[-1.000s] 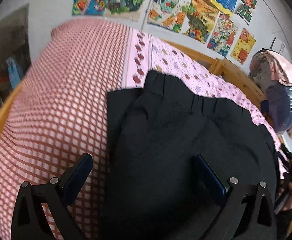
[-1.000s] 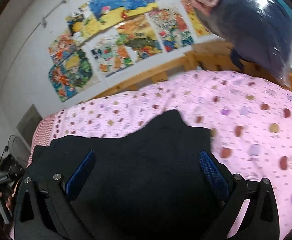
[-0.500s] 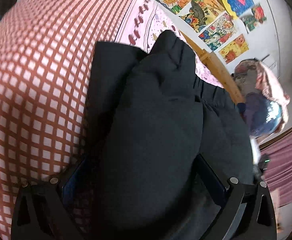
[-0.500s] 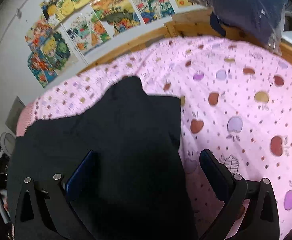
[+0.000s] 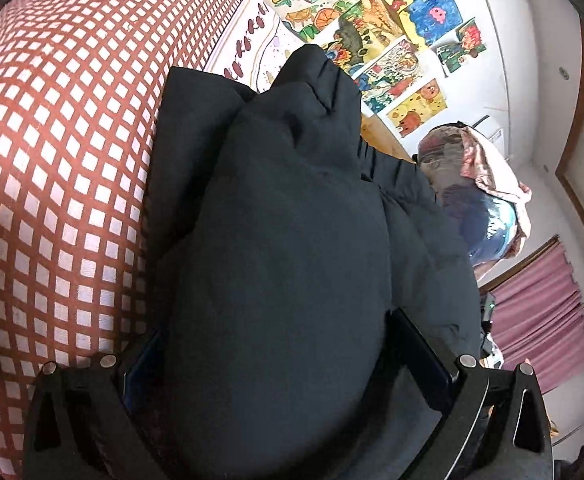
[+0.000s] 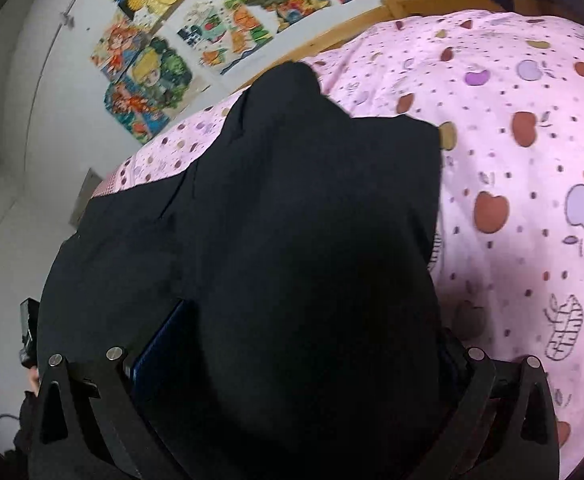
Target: Fold large clothes
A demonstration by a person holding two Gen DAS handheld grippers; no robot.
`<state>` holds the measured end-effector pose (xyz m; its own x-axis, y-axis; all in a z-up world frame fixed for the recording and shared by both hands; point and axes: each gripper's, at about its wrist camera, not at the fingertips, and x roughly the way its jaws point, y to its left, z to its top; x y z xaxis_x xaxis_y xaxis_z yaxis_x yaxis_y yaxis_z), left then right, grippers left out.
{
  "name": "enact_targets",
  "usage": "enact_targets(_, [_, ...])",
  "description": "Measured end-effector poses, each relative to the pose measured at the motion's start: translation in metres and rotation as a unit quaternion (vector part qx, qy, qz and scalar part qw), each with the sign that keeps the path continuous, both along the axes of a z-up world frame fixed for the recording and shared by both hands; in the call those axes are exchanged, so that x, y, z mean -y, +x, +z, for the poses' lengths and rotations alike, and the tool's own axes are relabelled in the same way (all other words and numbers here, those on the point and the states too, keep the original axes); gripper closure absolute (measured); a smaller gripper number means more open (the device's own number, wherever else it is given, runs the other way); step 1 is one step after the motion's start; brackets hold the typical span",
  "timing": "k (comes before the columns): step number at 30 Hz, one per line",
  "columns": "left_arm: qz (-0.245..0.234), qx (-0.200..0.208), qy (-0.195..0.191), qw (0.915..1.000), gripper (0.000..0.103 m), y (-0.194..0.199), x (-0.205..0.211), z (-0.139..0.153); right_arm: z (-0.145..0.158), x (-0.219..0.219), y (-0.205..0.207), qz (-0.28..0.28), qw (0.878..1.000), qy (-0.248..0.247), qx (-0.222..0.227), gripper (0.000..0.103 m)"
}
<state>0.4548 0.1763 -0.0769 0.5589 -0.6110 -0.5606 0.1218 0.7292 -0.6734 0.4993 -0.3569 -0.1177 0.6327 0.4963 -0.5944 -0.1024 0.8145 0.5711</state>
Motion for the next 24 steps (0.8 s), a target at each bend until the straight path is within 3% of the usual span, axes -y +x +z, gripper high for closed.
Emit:
enact_targets(15, [-0.018, 0.011, -0.016, 0.9996, 0.0, -0.004, -0.007, -0.004, -0.001, -0.008, 0.005, -0.003, 1.0, -0.002, -0.007, 0.001])
enact_targets(21, [-0.022, 0.014, -0.008, 0.9996, 0.0, -0.004, -0.001, 0.0, -0.005, -0.008, -0.001, -0.017, 1.0, -0.017, 0.015, 0.001])
enact_targets(24, [-0.014, 0.017, 0.004, 0.9997, 0.006, -0.006, 0.001, 0.005, -0.004, -0.004, -0.006, -0.018, 1.0, -0.021, 0.016, 0.005])
